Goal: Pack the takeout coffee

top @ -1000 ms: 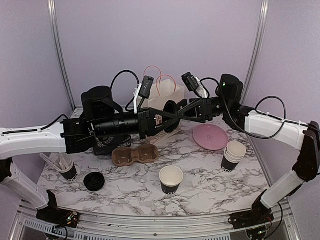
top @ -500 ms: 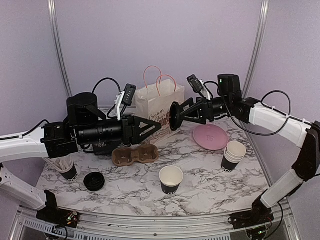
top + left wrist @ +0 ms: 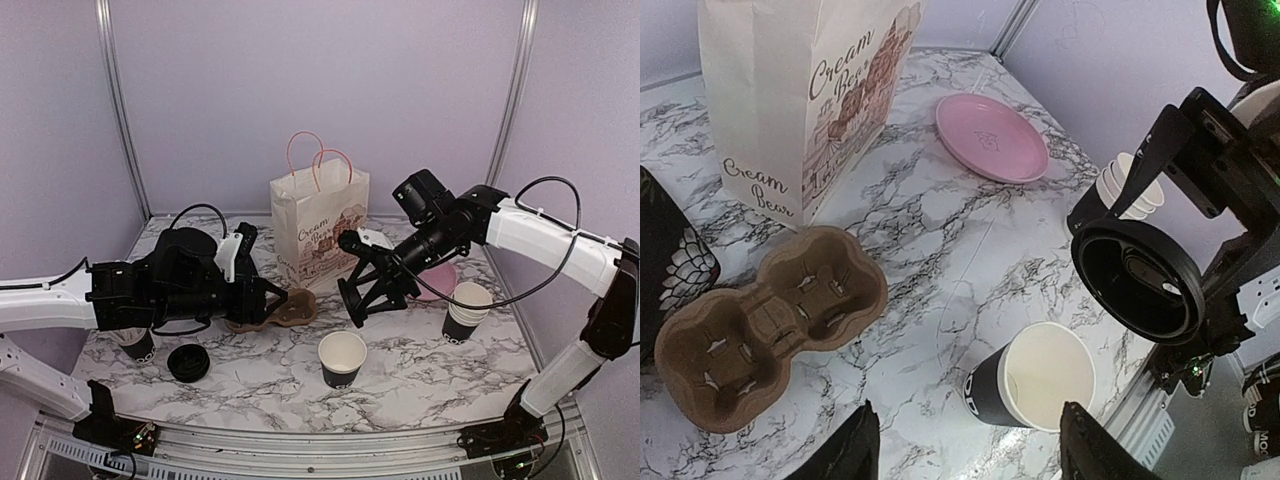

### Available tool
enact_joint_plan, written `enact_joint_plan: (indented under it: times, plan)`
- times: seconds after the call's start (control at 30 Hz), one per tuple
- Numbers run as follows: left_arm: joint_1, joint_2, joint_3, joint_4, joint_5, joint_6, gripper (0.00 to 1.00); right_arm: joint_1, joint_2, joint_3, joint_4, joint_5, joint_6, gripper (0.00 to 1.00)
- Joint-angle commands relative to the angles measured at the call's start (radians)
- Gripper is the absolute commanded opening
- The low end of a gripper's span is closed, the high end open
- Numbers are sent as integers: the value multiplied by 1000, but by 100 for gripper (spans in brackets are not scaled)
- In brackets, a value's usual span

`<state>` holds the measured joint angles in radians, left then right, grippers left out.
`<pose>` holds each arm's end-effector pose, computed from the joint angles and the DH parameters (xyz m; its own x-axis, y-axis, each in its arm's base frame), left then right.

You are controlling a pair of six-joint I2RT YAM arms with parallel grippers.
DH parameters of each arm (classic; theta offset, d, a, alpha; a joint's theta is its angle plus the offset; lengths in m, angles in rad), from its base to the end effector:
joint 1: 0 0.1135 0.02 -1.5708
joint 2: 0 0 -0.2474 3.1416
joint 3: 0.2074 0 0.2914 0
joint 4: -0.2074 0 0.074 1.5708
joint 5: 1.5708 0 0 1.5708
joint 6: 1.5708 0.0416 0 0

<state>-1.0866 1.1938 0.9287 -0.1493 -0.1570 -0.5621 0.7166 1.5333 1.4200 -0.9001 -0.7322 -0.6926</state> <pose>0.1571 -0.2848 0.2804 -0.5890 -0.0110 -0.8081 0.5834 0.6861 -0.4346 0.2504 0.2550 0.2991 -0.0103 -0.6387 -0.7694 -0.9898 -0.1031 0.0988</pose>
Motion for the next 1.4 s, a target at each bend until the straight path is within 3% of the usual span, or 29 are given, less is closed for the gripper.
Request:
enact_joint_plan:
  times: [0.0, 0.2, 0.5, 1.23, 1.37]
  plan:
    - [0, 46, -14, -30, 27, -34, 63, 73, 14, 48, -145, 196, -111, 60]
    - [-9, 124, -20, -31, 77, -66, 64, 186, 43, 53, -178, 366, -99, 60]
    - [-21, 143, -47, -29, 69, -91, 63, 263, 90, 84, -199, 493, -79, 59]
    - [-29, 108, -97, -19, 35, -101, 64, 292, 159, 115, -200, 512, -59, 59]
    - [-29, 112, -103, -17, 30, -100, 64, 301, 172, 124, -204, 507, -58, 65]
